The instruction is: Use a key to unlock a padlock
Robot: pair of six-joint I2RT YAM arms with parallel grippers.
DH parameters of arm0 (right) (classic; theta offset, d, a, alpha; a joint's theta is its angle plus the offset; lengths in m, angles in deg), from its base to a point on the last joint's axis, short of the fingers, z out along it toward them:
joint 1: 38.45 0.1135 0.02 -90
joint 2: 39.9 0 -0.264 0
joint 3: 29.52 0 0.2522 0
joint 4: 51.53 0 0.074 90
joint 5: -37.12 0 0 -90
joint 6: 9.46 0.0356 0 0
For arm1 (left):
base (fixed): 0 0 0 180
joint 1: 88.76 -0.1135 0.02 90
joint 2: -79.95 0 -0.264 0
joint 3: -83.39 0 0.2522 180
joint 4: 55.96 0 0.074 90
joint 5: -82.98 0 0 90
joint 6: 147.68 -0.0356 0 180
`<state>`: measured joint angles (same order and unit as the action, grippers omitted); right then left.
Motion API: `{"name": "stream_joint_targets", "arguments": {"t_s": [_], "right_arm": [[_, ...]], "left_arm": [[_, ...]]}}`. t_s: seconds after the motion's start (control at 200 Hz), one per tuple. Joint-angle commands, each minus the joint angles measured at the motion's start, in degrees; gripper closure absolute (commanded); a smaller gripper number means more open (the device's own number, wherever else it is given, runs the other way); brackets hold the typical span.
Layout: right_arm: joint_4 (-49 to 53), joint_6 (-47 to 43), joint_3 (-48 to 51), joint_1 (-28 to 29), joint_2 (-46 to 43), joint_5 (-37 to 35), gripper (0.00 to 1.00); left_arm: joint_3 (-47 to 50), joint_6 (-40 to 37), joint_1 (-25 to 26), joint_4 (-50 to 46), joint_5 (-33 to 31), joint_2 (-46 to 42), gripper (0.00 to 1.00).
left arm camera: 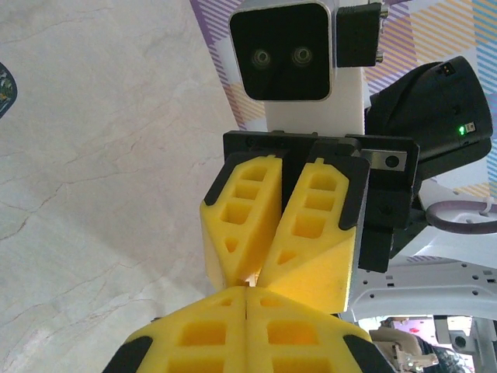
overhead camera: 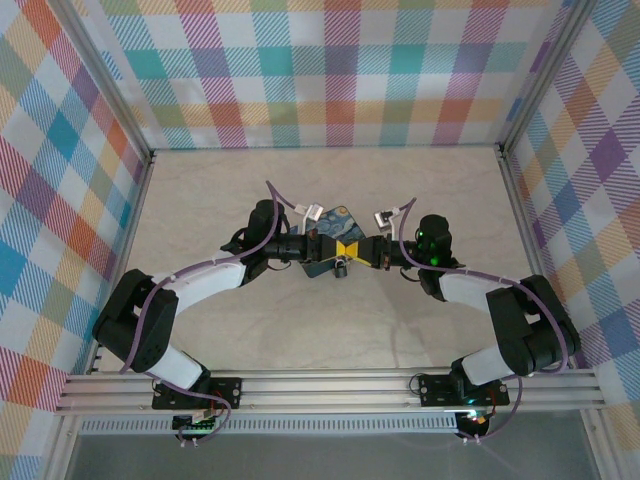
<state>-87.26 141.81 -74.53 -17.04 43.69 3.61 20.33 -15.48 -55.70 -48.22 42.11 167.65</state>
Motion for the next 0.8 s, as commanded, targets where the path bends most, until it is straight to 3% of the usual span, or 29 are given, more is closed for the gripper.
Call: {"name": "stream_joint_targets", "arguments": {"t_s": [0.0, 0.5, 0.63, 0.795], "right_arm": [[-5.37, 0.49, 0.41, 1.87, -0.62, 4.62, 0.85], [-4.47, -2.12, 0.48, 3.29, -2.55, 5.48, 0.86], [-3.96, -2.52, 0.58, 3.37, -2.9, 5.57, 0.8], [-3.66, -2.98, 0.79, 3.38, -2.82, 5.36, 0.79]], "left_arm": [[0.7, 0.07, -0.45, 2.36, -0.78, 1.31, 1.0], [1.4, 1.75, -1.59, 4.79, -0.34, 1.68, 1.0], [1.47, 1.8, -1.68, 5.17, 0.1, 1.71, 1.0], [1.57, 1.86, -1.77, 5.22, 0.18, 1.51, 1.0]]}}
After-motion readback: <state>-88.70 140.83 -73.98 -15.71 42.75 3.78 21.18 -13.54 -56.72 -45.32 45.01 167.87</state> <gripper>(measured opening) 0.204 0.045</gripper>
